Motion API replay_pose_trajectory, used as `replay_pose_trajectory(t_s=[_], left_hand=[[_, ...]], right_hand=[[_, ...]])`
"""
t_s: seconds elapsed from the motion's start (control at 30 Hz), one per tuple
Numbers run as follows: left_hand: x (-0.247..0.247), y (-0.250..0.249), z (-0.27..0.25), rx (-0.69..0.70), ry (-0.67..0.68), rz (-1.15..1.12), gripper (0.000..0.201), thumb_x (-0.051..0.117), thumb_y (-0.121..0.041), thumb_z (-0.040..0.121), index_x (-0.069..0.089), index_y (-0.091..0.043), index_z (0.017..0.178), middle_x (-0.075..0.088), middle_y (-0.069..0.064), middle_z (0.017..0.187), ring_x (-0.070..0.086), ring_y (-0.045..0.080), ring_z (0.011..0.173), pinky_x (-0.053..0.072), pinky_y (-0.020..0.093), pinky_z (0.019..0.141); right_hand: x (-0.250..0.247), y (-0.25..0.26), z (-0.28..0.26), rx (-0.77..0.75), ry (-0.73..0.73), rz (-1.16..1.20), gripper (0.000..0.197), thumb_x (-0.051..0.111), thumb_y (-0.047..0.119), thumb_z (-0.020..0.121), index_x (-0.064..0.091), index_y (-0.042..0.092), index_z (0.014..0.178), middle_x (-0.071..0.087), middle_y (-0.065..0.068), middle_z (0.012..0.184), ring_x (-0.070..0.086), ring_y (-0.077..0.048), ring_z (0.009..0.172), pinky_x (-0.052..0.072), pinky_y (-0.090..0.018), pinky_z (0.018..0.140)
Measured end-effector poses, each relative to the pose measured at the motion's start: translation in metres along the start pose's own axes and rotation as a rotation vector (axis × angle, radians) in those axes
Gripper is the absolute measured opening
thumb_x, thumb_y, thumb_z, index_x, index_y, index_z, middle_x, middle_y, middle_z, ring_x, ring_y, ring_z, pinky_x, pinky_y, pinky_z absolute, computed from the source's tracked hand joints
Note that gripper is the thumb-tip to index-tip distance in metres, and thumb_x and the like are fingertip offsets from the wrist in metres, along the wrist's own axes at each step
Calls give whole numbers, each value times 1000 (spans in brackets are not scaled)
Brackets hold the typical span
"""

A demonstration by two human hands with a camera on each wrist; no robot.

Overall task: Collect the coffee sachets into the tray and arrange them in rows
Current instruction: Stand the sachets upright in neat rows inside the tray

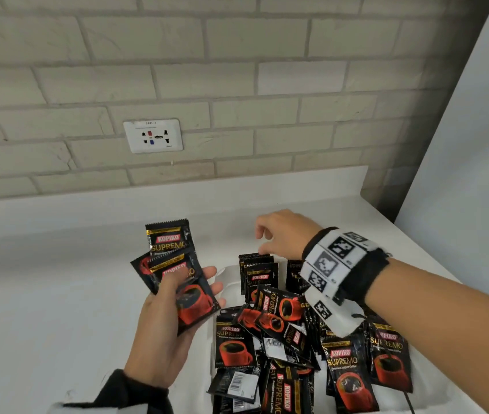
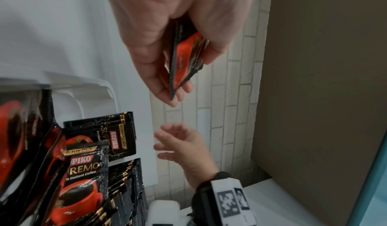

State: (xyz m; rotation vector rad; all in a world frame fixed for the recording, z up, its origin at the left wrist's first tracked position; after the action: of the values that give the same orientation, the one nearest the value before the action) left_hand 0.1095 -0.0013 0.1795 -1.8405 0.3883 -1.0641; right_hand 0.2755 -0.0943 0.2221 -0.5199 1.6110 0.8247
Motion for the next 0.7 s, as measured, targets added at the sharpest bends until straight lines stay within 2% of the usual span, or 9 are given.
replay_pose_trajectory(t_s=[0.1, 0.2, 0.27, 0.33, 0.43, 0.5, 0.57, 0.6, 0.7], left_hand=[[12, 10, -3, -87, 76, -35, 26, 39, -23, 96, 60, -9, 97, 74, 12, 87, 71, 25, 71, 59, 37, 60], [26, 19, -8, -111, 141, 43, 25, 40, -20, 95, 60, -9, 105, 73, 14, 93, 71, 28, 80, 58, 40, 66], [35, 24, -12, -100, 172, 111, 22, 48, -18, 89, 63, -8, 102, 74, 13, 90, 71, 23, 76, 56, 30, 59], [45, 29, -18, -100, 210, 150, 24, 57, -18, 77, 66, -8, 96, 74, 11, 84, 71, 19, 71, 53, 22, 51], [56, 34, -27, -109, 265, 174, 25, 59, -17, 71, 66, -8, 93, 74, 10, 81, 71, 18, 69, 52, 19, 49], [59, 37, -31, -114, 288, 186, 27, 60, -16, 71, 65, -7, 96, 74, 11, 83, 72, 20, 71, 53, 21, 51], [62, 41, -33, -126, 314, 202, 36, 61, -20, 70, 64, -7, 103, 73, 12, 88, 72, 23, 77, 55, 25, 53], [62, 43, -34, -141, 321, 197, 42, 61, -24, 70, 62, -8, 108, 73, 12, 91, 71, 24, 80, 56, 27, 54], [62, 50, -35, -220, 296, 103, 54, 56, -35, 72, 54, -11, 121, 72, 15, 100, 70, 28, 87, 56, 30, 55]], right_hand=[[-22, 6, -24, -16, -110, 218, 9, 63, 28, 85, 58, 23, 90, 58, 8, 91, 53, -8, 85, 40, -18, 70], [-20, 15, -55, -16, -91, 431, 19, 63, 35, 84, 62, 19, 94, 63, 6, 94, 55, -3, 78, 41, -13, 69], [-10, 17, -73, 10, -57, 543, 26, 65, 43, 80, 60, 25, 98, 63, 7, 94, 53, 3, 67, 43, -14, 63], [1, 17, -87, 42, -52, 623, 32, 67, 47, 75, 55, 30, 100, 62, 9, 92, 52, 6, 62, 39, -12, 61], [12, 13, -100, 72, -124, 760, 27, 73, 41, 72, 56, 26, 88, 63, 6, 88, 52, 1, 64, 44, -18, 66], [17, 7, -107, 101, -168, 859, 23, 74, 33, 73, 55, 21, 77, 63, 0, 82, 53, -6, 61, 46, -24, 65], [24, 1, -113, 132, -171, 978, 21, 74, 24, 75, 54, 17, 74, 64, -6, 79, 56, -10, 59, 48, -25, 59], [28, -2, -115, 146, -171, 1033, 21, 73, 20, 76, 53, 15, 73, 63, -5, 76, 57, -11, 57, 48, -23, 56], [35, -10, -121, 180, -178, 1119, 20, 71, 16, 77, 52, 13, 74, 64, -5, 74, 61, -20, 63, 49, -24, 56]])
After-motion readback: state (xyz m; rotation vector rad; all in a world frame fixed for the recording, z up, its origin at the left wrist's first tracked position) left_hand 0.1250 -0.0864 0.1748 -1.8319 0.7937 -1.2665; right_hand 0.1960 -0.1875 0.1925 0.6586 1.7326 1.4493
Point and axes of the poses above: each hand's wrist, its own z-axis towards the middle knuckle, its own x-axis out of the palm, y = z × x, the point moved 8 cm from there along z, towards the middle knuckle
